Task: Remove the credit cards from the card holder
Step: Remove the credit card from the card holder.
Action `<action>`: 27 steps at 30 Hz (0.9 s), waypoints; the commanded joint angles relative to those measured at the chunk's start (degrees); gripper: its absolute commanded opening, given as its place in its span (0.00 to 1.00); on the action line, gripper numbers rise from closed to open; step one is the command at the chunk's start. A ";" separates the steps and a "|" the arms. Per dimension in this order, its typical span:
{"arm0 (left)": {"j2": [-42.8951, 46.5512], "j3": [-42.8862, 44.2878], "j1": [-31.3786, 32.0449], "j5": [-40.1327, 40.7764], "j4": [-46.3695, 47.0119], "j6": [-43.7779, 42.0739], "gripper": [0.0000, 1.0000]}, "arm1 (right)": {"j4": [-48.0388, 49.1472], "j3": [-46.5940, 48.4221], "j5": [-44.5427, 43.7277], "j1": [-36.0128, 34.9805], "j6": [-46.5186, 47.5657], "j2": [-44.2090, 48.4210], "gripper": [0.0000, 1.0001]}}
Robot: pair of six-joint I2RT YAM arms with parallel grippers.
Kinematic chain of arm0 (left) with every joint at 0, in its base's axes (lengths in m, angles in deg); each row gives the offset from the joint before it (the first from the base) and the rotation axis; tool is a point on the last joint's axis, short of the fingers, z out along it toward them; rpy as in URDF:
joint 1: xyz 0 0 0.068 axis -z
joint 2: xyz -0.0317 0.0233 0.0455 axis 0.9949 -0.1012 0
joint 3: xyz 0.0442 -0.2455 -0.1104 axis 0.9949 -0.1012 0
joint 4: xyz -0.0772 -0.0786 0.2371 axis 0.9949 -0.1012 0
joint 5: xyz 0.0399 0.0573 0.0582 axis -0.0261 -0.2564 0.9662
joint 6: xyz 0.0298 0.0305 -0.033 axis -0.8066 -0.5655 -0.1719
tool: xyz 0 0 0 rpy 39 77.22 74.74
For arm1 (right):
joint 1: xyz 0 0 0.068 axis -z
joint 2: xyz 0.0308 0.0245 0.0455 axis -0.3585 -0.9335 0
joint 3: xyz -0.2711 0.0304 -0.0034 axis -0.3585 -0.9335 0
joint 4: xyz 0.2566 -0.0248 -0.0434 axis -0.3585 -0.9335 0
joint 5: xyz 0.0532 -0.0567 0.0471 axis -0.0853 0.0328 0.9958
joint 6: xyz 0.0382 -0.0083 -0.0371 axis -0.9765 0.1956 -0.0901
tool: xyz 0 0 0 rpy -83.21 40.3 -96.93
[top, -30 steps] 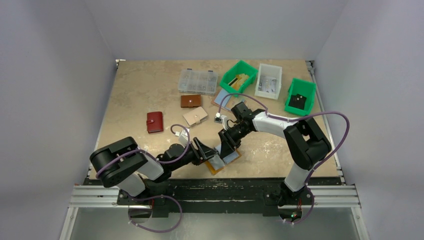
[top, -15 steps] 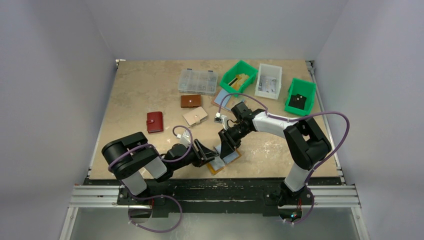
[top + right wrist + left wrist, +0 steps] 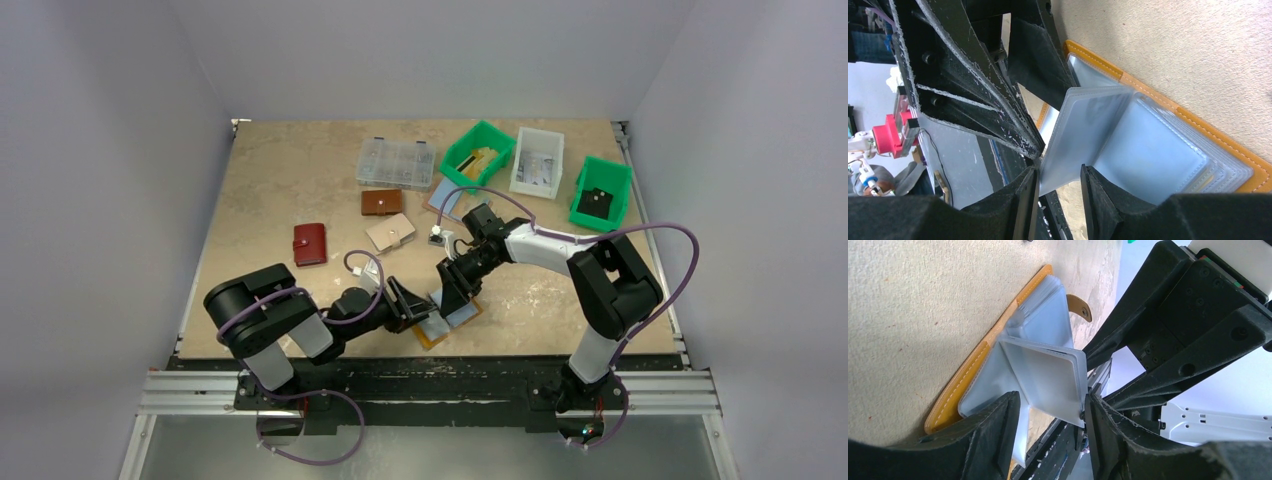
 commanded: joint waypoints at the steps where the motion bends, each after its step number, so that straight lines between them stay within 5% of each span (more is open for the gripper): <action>1: -0.99 0.29 -0.34 -0.41 4.65 0.48 0.54 | 0.03 1.85 -2.23 0.15 1.69 0.47 0.43; 27: -2.78 -2.07 -2.63 -1.64 2.08 -0.01 0.35 | -0.30 2.46 -2.18 0.24 2.75 1.35 0.51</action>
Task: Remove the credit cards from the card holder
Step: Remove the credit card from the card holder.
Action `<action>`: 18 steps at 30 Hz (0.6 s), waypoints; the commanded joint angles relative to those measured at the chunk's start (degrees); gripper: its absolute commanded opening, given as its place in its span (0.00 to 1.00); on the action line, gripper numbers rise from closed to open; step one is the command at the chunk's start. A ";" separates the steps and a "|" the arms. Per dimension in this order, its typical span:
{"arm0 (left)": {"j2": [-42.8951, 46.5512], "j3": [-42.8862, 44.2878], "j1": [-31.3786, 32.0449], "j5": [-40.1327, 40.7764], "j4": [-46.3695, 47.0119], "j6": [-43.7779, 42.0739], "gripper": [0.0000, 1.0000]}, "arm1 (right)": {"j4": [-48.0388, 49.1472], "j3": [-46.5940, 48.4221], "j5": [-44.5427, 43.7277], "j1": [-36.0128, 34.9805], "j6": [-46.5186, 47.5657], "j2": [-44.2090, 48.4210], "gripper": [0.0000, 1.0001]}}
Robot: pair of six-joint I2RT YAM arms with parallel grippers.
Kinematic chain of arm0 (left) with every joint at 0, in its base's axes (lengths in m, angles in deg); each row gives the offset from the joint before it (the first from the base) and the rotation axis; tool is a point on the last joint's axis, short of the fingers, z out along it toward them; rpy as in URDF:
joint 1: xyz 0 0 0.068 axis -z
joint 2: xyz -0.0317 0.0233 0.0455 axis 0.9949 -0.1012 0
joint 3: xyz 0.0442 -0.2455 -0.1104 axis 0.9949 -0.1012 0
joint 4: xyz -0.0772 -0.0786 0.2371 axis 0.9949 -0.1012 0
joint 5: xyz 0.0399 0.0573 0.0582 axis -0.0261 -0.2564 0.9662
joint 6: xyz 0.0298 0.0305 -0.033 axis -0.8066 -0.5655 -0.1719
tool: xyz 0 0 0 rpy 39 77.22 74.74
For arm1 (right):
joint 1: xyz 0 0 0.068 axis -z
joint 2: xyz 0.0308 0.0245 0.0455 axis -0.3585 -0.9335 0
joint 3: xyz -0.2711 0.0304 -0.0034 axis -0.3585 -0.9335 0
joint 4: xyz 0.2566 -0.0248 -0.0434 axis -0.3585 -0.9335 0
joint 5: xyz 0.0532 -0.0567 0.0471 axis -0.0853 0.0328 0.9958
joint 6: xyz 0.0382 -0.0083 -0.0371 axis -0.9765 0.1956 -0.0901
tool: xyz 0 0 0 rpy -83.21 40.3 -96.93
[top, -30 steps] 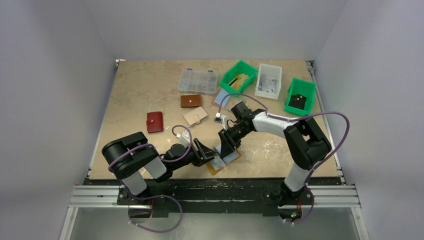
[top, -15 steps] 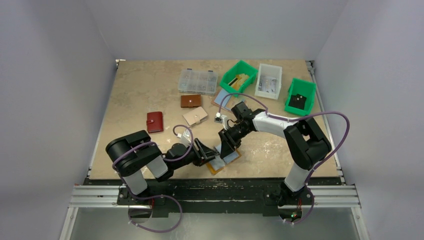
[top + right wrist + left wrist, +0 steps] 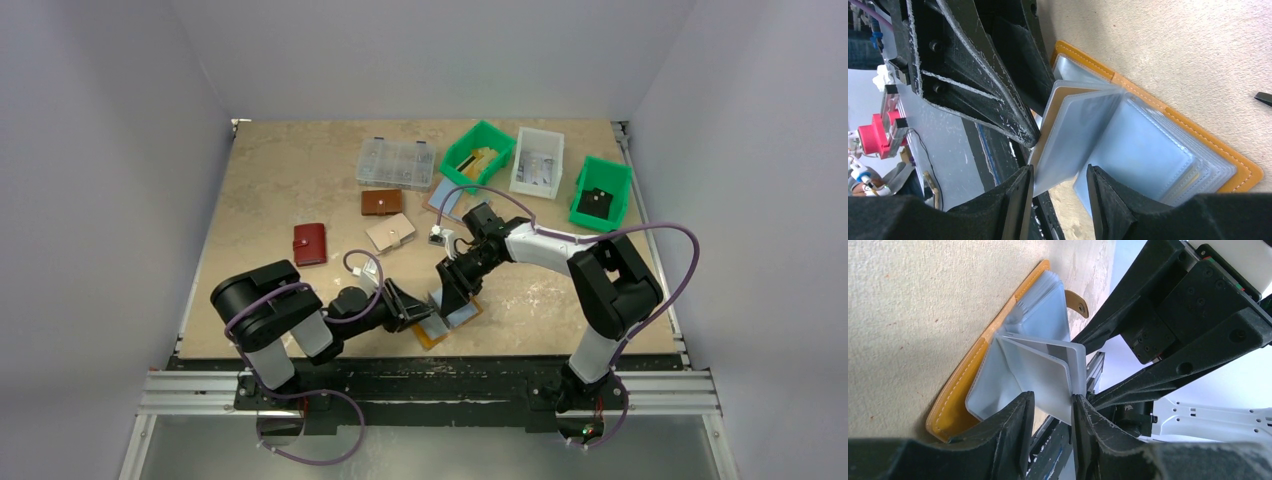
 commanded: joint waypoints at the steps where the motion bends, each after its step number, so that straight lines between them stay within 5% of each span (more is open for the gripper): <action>1: -0.20 -1.46 -0.96 1.29 -1.92 -0.90 0.35 | -0.04 2.13 -1.04 0.26 1.31 1.42 0.51; 18: -0.30 -1.70 -1.51 -0.36 1.81 -1.73 0.49 | -0.60 2.49 -6.31 0.50 2.64 2.50 0.41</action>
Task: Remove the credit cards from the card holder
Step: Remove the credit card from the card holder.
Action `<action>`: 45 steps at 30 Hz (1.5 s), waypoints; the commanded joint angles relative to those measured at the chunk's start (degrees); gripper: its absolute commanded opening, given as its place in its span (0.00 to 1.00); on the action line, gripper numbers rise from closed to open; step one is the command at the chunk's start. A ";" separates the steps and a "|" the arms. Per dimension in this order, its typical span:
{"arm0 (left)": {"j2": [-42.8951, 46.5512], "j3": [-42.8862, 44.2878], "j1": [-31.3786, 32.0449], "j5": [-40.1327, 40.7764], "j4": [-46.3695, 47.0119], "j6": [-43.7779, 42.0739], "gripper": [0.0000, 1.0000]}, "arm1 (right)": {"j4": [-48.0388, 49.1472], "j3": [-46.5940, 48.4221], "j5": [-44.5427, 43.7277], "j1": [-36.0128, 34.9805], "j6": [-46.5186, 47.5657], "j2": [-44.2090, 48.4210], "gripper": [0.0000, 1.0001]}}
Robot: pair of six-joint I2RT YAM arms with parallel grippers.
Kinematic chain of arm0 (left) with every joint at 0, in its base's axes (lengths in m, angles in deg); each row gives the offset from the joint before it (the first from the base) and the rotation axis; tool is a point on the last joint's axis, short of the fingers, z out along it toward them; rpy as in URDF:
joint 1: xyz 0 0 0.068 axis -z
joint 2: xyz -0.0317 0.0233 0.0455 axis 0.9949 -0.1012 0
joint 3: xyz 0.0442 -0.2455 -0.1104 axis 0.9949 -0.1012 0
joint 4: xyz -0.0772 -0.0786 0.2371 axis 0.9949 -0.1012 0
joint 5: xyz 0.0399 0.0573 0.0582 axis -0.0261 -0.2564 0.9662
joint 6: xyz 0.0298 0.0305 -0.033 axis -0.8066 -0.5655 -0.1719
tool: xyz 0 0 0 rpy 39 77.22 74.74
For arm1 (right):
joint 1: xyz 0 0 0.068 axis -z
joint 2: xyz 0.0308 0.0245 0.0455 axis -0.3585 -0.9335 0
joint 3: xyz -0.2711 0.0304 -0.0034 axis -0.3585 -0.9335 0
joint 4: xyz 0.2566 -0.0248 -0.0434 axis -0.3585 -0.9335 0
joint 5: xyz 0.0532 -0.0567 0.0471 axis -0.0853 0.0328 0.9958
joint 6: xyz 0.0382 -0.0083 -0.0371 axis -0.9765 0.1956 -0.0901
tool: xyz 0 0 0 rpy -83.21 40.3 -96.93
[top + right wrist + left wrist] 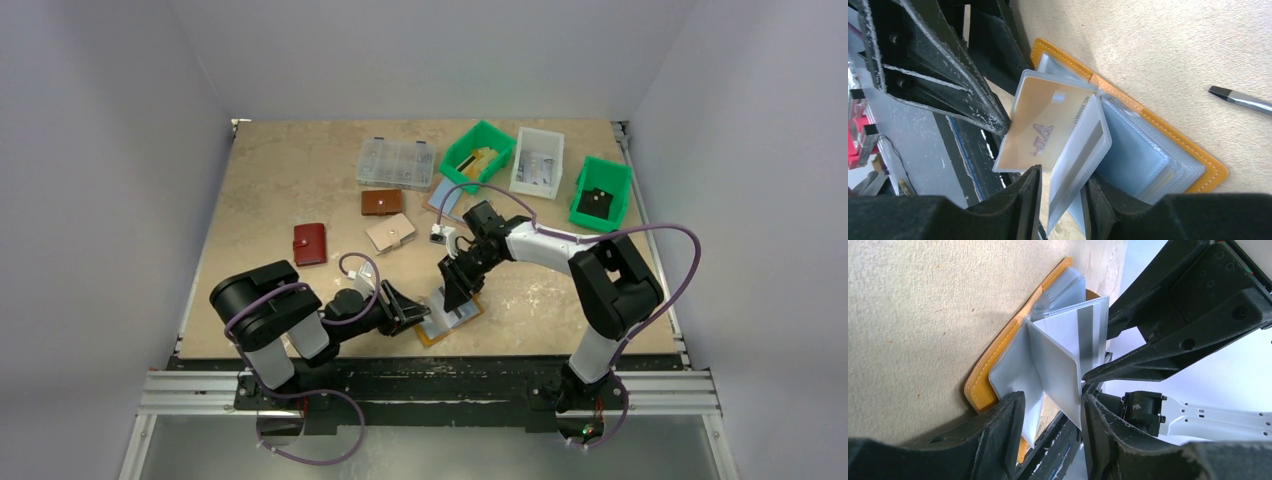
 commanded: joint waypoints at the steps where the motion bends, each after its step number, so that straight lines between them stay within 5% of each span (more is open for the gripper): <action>1: -0.64 0.55 -0.42 0.46 2.10 -1.36 0.49 | -0.56 2.01 -1.87 0.16 1.51 2.34 0.39; 9: -3.92 0.50 -0.44 -0.12 8.28 0.21 0.49 | -0.28 1.92 -2.37 0.13 1.03 2.34 0.31; 25: -7.84 1.22 -0.44 0.19 8.50 0.66 0.12 | -0.57 2.01 -2.33 0.09 1.38 2.56 0.35; 31: -7.29 2.45 -0.49 -0.48 7.46 -1.41 0.13 | -0.83 2.09 -2.25 0.13 1.76 2.56 0.39; 45: -0.83 7.72 -0.59 0.64 -9.03 -7.95 0.34 | -1.19 2.27 -2.32 0.11 3.00 3.12 0.43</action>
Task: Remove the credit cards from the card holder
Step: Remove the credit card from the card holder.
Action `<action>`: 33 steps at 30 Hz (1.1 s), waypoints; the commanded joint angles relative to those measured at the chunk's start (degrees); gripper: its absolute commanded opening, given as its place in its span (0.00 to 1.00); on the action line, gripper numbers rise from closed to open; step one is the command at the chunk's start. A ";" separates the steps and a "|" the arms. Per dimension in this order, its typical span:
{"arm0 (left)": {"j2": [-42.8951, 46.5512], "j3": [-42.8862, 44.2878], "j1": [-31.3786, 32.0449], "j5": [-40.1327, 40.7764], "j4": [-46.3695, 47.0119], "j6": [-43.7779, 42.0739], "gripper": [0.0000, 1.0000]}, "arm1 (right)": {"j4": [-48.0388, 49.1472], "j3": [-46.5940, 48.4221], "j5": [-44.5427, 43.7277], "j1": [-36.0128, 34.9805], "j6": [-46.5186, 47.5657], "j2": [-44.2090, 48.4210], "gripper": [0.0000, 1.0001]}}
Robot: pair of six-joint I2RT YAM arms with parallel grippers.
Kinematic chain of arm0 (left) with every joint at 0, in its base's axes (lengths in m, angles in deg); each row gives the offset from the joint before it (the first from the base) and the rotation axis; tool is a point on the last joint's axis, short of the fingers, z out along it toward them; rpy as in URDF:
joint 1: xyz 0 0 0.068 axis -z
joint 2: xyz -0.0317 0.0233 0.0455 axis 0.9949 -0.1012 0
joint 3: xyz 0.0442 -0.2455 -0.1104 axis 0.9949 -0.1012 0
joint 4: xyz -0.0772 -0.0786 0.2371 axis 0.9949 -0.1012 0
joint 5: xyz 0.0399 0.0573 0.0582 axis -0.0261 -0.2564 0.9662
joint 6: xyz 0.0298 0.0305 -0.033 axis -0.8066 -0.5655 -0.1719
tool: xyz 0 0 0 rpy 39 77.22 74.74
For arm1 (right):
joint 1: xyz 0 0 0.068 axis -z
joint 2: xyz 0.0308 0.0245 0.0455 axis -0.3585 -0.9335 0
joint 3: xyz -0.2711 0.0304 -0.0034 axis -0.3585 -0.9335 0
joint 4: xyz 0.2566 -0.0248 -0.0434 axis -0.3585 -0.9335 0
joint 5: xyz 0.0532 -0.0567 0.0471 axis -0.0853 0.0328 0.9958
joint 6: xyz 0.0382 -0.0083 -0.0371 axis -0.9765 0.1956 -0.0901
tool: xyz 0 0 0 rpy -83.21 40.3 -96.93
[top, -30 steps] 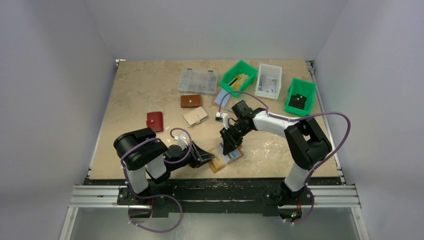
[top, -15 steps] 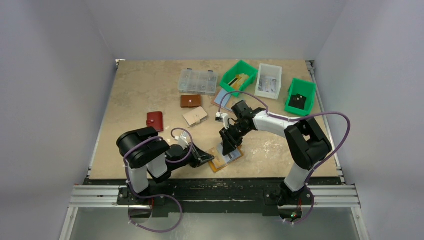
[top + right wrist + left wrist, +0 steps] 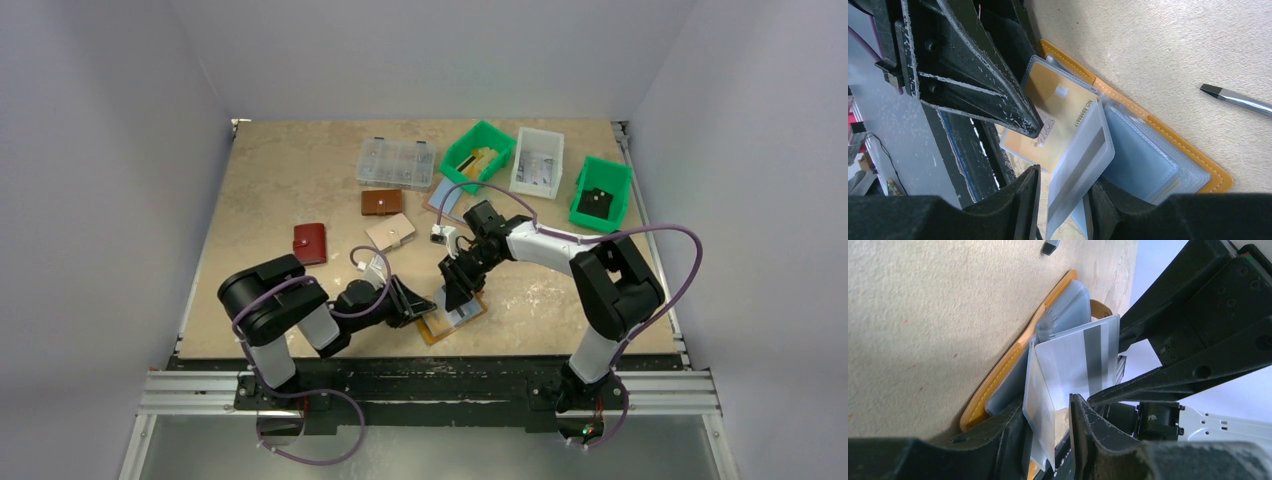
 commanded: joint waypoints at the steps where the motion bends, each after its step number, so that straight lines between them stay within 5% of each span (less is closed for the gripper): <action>1: 2.84 2.60 -0.35 1.11 -7.14 -4.27 0.34 | -0.57 2.09 -0.71 0.05 1.47 2.82 0.43; 7: 3.44 3.13 -0.52 2.07 -10.54 -5.14 0.27 | -0.27 2.24 -0.70 0.20 1.93 4.20 0.44; 13: 5.21 3.49 -1.14 1.92 -12.26 -7.66 0.01 | -1.19 2.61 -3.67 1.83 4.77 8.75 0.47; 16: 7.62 4.04 -1.23 1.69 -13.69 -11.29 0.00 | -1.52 2.42 -3.63 4.23 7.32 13.14 0.47; 25: 14.85 9.88 -1.15 -2.64 -17.17 -26.76 0.00 | -4.47 -1.19 18.99 5.84 19.10 19.62 0.53; 33: 18.11 9.83 -1.13 -6.39 -14.50 -35.38 0.00 | -5.11 0.13 19.70 5.83 18.99 14.81 0.51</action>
